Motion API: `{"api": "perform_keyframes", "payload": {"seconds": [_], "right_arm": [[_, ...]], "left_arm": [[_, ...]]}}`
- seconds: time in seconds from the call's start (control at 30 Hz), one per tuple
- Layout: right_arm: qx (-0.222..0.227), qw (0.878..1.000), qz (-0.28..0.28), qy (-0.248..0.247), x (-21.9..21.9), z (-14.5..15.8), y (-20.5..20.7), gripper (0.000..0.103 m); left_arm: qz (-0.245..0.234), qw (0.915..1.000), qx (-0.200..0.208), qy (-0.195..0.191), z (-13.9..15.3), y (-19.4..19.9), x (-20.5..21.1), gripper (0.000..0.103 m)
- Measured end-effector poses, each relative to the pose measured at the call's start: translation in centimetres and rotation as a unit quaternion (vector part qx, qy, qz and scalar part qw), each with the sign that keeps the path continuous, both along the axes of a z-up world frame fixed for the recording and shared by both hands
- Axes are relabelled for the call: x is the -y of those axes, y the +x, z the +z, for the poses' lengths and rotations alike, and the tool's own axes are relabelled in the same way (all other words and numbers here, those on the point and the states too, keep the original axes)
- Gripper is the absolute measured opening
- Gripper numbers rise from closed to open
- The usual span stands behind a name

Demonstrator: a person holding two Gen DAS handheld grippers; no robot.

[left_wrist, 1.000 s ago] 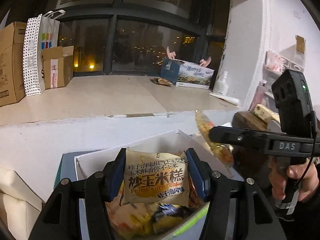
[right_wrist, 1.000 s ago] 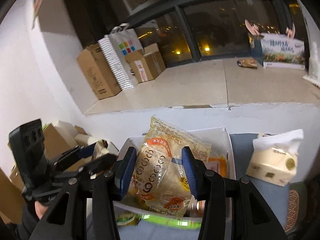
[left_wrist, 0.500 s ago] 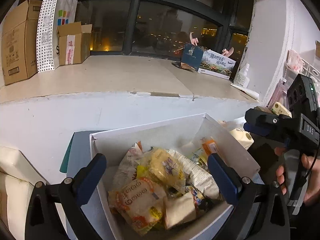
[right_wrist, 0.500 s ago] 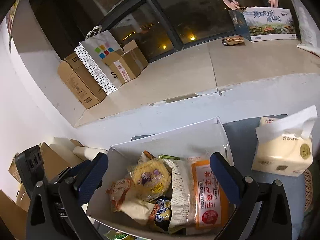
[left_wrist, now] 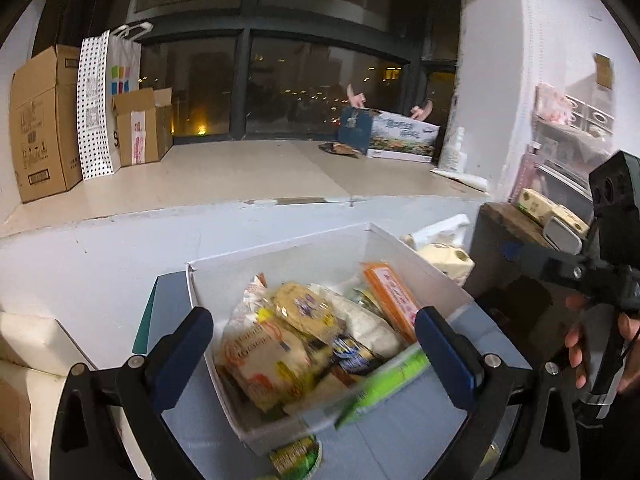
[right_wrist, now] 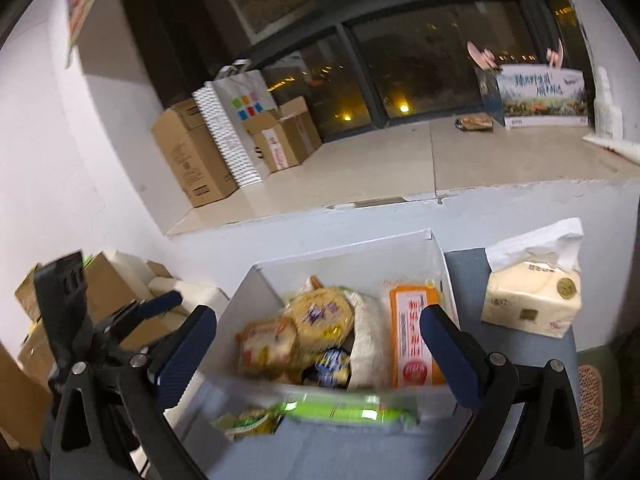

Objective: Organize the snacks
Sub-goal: 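Grasp the clear jelly cup with the right gripper while the left gripper approaches the cartoon jelly cup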

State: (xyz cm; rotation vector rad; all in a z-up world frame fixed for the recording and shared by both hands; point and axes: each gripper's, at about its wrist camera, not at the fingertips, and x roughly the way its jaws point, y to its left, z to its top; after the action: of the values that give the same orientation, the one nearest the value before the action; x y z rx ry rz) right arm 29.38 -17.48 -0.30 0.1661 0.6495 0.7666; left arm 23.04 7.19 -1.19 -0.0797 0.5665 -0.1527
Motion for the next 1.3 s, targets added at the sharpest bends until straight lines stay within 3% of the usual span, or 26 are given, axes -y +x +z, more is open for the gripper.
{"api": "perform_keyframes", "payload": {"seconds": [0.23,0.4,0.73,0.87,0.97,1.0,1.03,1.07,1.1,1.13,1.3], "right_arm": [[0.049,0.998,0.002,-0.025,3.4,-1.3,-8.5,0.103],[0.041,0.997,-0.013,-0.057,4.8,-4.8,-12.3,0.103],[-0.035,0.984,-0.015,-0.174,3.2,-14.6,-13.3,0.103],[-0.03,0.978,-0.009,-0.206,2.4,-16.2,-13.5,0.103],[-0.051,0.974,-0.005,-0.22,1.8,-17.2,-12.8,0.103],[-0.057,0.973,-0.004,-0.222,1.8,-17.5,-12.6,0.1],[-0.059,0.974,0.0,-0.22,1.7,-17.7,-12.5,0.086],[-0.061,0.973,0.002,-0.22,1.6,-17.8,-12.4,0.062],[-0.058,0.971,-0.009,-0.233,1.5,-17.9,-12.5,0.049],[-0.049,0.968,-0.02,-0.245,1.6,-17.7,-12.5,0.043],[-0.06,0.975,-0.012,-0.212,2.4,-16.9,-12.8,0.037]], "left_arm": [[-0.01,0.9999,0.014,0.004,-0.2,-6.3,1.2,0.103],[-0.006,1.0,0.0,0.001,-2.1,-10.4,1.4,0.103],[0.0,0.9991,-0.042,0.0,-7.2,-16.0,2.4,0.103],[0.007,0.9981,-0.061,-0.006,-8.9,-16.5,2.1,0.103],[0.014,0.9972,-0.072,-0.014,-9.9,-16.4,1.6,0.103],[0.015,0.997,-0.074,-0.016,-10.1,-16.4,1.4,0.103],[0.017,0.9968,-0.075,-0.018,-10.3,-16.2,1.2,0.103],[0.019,0.9966,-0.078,-0.019,-10.4,-16.0,1.0,0.103],[0.022,0.9964,-0.079,-0.021,-10.6,-15.8,0.8,0.103],[0.026,0.9961,-0.082,-0.022,-10.8,-15.5,0.5,0.103],[0.028,0.9942,-0.098,-0.033,-11.7,-14.0,-0.3,0.103]]}}
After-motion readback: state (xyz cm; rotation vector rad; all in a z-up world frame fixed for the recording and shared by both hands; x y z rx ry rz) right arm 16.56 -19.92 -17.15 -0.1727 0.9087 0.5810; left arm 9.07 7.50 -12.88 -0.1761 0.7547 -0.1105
